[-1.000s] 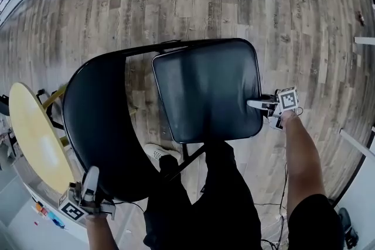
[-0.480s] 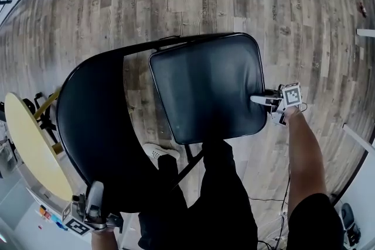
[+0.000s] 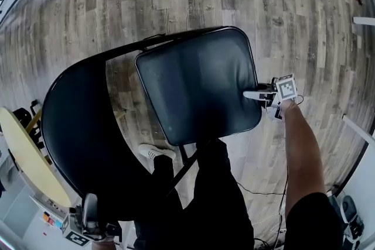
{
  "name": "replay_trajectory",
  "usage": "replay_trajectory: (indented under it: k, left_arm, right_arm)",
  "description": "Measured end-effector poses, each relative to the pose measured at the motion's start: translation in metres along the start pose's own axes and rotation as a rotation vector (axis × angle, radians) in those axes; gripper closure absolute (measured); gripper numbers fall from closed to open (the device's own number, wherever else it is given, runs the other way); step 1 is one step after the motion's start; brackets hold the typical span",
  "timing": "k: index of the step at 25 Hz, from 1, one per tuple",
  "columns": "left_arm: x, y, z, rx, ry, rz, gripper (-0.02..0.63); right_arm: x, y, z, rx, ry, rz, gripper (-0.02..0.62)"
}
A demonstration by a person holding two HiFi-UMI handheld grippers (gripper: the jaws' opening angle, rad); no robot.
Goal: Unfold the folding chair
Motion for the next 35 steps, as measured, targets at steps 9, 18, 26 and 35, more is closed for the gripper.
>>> replay_trajectory:
  k: [9,18,26,35]
  left_arm:
    - [0.001,0.008,0.003,-0.01,-0.005,0.021,0.483]
    - [-0.002,0.008,0.002,-0.005,-0.023,-0.007,0.479]
    - [-0.004,0.0,0.023,0.079,-0.06,0.019,0.397]
    - [0.02,-0.068,0.025,0.255,-0.023,0.073,0.411]
  right_arm:
    - [0.003,-0.007,-0.001,0.046,-0.01,-0.181,0.31]
    - [0.009,-0.017,-0.005,0.02,0.014,-0.357,0.283]
    - [-0.021,-0.066,0.006,0.219,-0.025,-0.693,0.268]
    - [-0.115,-0.069,-0.034,0.348,-0.055,-0.663,0.27]
Point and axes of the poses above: the fingertips, and each gripper's own axes: y forward along the fingers, x to its right, z out of its top, the point moved 3 cm from there along -y, backward along the fingers, and after that the axes turned 10 degrees about -x, right-handed, at the moved point
